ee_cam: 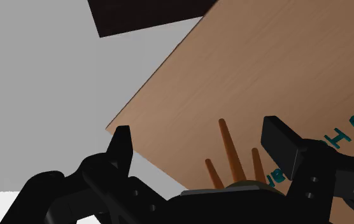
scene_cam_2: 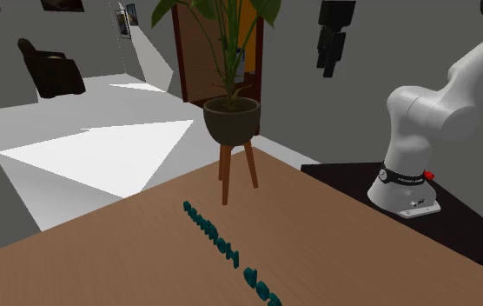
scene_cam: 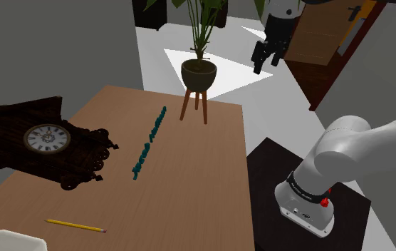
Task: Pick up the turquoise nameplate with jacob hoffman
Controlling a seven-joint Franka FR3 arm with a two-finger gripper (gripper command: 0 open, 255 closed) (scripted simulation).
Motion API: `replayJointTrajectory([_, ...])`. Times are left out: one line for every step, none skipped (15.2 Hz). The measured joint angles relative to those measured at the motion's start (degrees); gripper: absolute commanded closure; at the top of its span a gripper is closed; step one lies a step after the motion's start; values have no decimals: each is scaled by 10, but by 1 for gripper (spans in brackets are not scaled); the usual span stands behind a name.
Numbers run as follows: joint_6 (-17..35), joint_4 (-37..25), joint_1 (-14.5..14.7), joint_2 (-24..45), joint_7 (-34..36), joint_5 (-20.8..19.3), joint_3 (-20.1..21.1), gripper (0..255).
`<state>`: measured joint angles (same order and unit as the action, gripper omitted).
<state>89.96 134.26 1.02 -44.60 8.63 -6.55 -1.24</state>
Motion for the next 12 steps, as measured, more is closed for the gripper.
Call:
replayJointTrajectory([0, 0, 0, 0, 0, 0, 0, 0])
replayJointTrajectory([7, 2, 2, 6, 2, 2, 2, 0])
replayJointTrajectory([18, 7, 4, 13, 5, 5, 5, 0])
replayJointTrajectory([31, 13, 7, 20, 9, 9, 8, 0])
replayJointTrajectory([43, 13, 11, 33, 14, 13, 14, 0])
replayJointTrajectory([57, 10, 14, 50, 18, 17, 18, 0])
replayJointTrajectory([75, 13, 19, 67, 25, 22, 25, 0])
replayJointTrajectory([90, 15, 23, 79, 30, 26, 29, 0])
replayJointTrajectory([103, 18, 26, 91, 34, 30, 34, 0])
replayJointTrajectory([122, 20, 29, 108, 38, 33, 38, 0])
replayJointTrajectory([137, 19, 33, 124, 43, 36, 43, 0])
replayJointTrajectory([147, 15, 37, 139, 48, 40, 49, 0])
